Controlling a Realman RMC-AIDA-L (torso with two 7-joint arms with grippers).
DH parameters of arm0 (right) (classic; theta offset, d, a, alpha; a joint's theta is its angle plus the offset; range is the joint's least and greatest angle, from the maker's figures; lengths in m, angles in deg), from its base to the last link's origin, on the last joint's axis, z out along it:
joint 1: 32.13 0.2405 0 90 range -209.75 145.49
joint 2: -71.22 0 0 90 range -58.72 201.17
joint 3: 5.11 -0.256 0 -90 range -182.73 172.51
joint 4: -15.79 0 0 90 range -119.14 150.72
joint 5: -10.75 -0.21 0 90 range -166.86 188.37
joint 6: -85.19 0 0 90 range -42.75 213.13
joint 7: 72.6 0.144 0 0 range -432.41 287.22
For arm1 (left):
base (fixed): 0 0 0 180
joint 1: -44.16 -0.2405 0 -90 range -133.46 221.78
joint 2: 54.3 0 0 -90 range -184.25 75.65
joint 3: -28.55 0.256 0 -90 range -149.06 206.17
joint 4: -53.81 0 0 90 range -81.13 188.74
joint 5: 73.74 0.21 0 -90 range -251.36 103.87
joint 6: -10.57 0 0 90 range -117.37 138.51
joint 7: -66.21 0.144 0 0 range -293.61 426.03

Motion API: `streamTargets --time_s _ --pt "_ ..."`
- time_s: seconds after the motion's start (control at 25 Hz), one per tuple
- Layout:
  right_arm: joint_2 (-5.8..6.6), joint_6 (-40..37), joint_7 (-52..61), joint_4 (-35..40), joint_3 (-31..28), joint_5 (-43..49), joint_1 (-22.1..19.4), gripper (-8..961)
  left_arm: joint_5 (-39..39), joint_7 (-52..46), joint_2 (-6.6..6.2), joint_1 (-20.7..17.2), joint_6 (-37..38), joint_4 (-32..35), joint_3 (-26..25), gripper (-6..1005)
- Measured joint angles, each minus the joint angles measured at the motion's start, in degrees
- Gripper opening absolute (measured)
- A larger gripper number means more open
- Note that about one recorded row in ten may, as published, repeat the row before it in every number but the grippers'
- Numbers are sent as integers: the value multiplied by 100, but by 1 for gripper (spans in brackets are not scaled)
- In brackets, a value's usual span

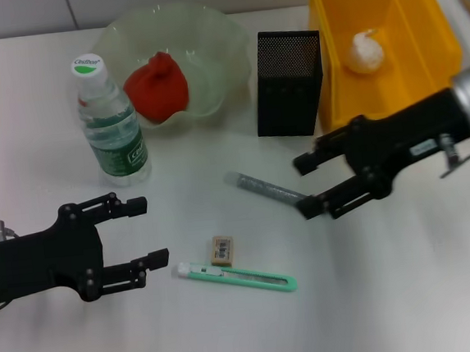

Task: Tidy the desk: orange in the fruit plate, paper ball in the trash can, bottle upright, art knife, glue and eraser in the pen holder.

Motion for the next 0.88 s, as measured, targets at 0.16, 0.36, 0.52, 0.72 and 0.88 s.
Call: streamTargets --time_s 0.16,0.36,0.52,0.72,0.88 --pt "-143 49 128 118 608 15 414 746 15 0 -49 -32 -12 -4 0 778" --pt "-323 472 249 139 1532 -98 800 745 223 -44 -117 -42 -26 8 -9 777" --pt "-343 821 295 4 2230 -433 950 744 365 -66 -176 -48 -34 42 -51 777" --pt "-352 1454 362 -59 3371 -1093 1059 744 374 -67 -239 -48 -11 23 -54 777" --pt "-360 1853 415 -74 4016 -1390 1102 743 377 -70 -254 -46 2 10 -62 776"
